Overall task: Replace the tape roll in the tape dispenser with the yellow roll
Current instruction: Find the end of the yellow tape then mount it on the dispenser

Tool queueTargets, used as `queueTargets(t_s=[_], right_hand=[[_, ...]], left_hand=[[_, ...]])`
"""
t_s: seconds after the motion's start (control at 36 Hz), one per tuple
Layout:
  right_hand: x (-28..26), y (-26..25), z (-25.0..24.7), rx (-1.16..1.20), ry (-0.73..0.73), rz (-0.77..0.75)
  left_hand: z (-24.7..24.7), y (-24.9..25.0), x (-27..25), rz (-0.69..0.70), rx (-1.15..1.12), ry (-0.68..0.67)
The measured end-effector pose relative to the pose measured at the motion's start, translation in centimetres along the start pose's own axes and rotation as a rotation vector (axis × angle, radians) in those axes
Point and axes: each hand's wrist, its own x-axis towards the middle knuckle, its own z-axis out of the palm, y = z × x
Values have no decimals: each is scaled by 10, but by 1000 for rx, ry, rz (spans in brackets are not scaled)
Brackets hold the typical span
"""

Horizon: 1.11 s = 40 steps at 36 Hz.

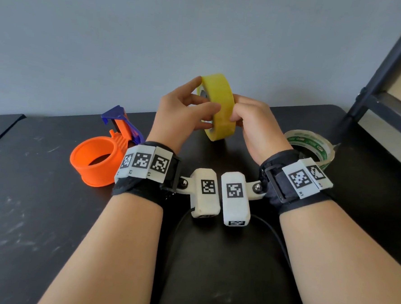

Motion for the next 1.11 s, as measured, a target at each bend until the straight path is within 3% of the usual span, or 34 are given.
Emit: queueTargets(t_s=[0.17, 0.42, 0.58, 0.69, 0.86, 1.11], right_hand=[[2, -2, -3, 15, 34, 83], [2, -3, -4, 37, 39, 39], [5, -4, -2, -9, -50, 41], [-4, -6, -1, -14, -15, 17], [3, 0, -4, -19, -21, 19], [7, 1, -5, 32, -3, 84]], left_hand=[[-1, 0, 0, 3, -6, -1], [-1, 0, 0, 6, -32, 10], [-3, 1, 1, 10, -34, 20], [-5, -1, 2, 12, -34, 50], [-2, -3, 2, 8, 83, -48], [0, -3, 1, 21, 23, -23]])
